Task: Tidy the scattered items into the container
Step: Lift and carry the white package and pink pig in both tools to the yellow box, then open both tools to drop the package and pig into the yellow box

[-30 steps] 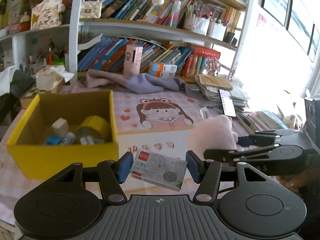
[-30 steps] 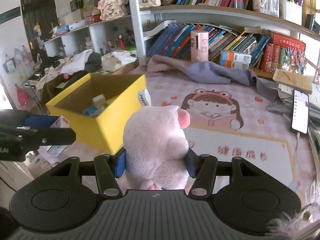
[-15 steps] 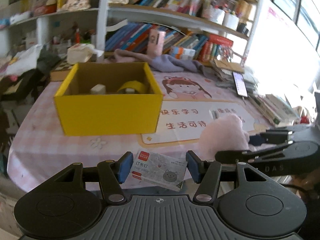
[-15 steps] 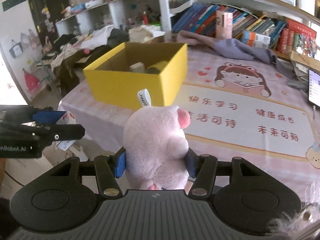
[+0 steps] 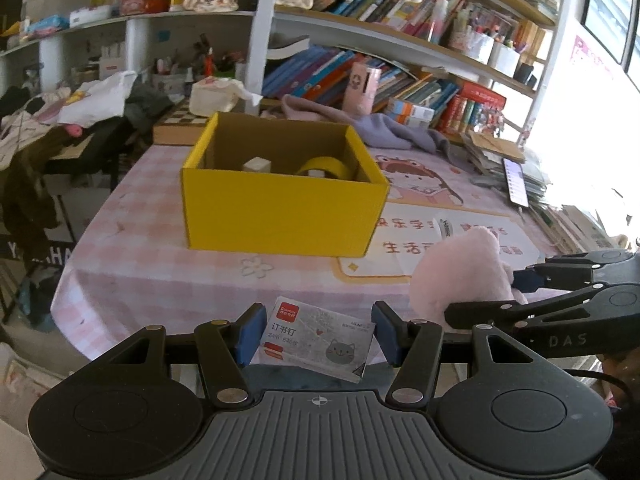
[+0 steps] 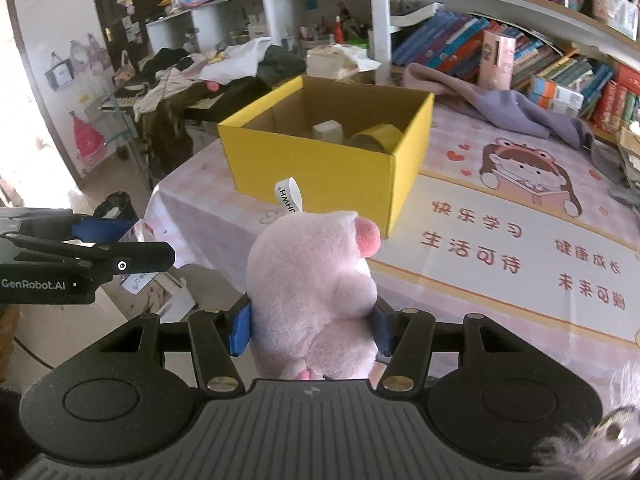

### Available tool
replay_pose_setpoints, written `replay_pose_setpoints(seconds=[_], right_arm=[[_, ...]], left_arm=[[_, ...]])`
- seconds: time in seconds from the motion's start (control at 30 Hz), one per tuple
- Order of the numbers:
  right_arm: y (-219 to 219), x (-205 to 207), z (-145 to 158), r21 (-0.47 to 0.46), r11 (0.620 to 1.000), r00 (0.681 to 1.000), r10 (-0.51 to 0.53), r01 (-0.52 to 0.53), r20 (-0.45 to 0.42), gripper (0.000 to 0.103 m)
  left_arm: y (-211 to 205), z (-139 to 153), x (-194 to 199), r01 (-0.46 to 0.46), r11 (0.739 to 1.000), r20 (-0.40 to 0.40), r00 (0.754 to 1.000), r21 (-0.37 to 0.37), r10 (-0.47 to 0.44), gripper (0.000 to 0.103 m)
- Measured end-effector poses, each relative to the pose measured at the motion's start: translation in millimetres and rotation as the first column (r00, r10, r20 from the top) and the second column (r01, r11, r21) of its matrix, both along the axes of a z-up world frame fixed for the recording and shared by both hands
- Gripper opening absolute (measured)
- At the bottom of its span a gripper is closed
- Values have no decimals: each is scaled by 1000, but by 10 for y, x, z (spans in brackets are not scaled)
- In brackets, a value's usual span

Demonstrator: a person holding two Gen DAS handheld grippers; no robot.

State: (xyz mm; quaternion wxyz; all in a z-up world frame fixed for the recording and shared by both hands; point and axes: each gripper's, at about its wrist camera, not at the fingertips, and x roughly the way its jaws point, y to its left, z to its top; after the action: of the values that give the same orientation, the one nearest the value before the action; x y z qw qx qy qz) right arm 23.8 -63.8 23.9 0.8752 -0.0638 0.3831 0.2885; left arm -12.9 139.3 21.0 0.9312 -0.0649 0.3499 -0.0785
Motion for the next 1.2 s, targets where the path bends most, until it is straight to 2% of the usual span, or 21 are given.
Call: replay_pose_setpoints(seconds=[0.2, 0.33, 0.43, 0.53, 0.67, 0.77, 0.87, 1.0, 1.13, 1.2], right_arm=[[180, 62, 12, -16, 996, 996, 87, -87, 8, 54], [245, 123, -8, -21, 993, 993, 116, -116, 7, 54], [252, 217, 23, -13, 993, 992, 116, -115, 40, 54], [249, 364, 137, 11, 992, 987, 122, -123, 107, 54], [249, 702, 355, 48, 991, 972, 110, -122, 209, 54], [257, 1066, 505, 86, 992, 963, 70, -96, 261, 54], [303, 1460, 594, 105, 991, 954, 53, -88, 296, 54], [409, 1946, 608, 100, 990, 946, 64, -101, 319, 55], [672, 2448, 422, 45, 987, 950, 138, -157, 280, 55], [842, 2645, 284, -11, 976, 940, 213, -218, 266, 55]], left_arm=[[97, -13, 55, -37, 999, -7, 999, 0, 37, 57], [105, -15, 121, -31, 999, -1, 1000, 17, 31, 57], [80, 55, 249, -2, 995, 47, 999, 100, -2, 57], [44, 221, 462, 12, 984, 129, 991, 178, -35, 57], [36, 468, 838, 9, 981, 218, 975, 194, -52, 57], [12, 546, 1155, 23, 980, 239, 968, 196, -70, 57], [-23, 494, 1494, 41, 974, 220, 971, 222, -91, 57], [-29, 282, 1908, 65, 972, 149, 984, 226, -100, 57], [-30, 41, 2241, 79, 973, 55, 994, 218, -93, 57], [-68, -30, 2342, 101, 970, 26, 994, 219, -109, 57]])
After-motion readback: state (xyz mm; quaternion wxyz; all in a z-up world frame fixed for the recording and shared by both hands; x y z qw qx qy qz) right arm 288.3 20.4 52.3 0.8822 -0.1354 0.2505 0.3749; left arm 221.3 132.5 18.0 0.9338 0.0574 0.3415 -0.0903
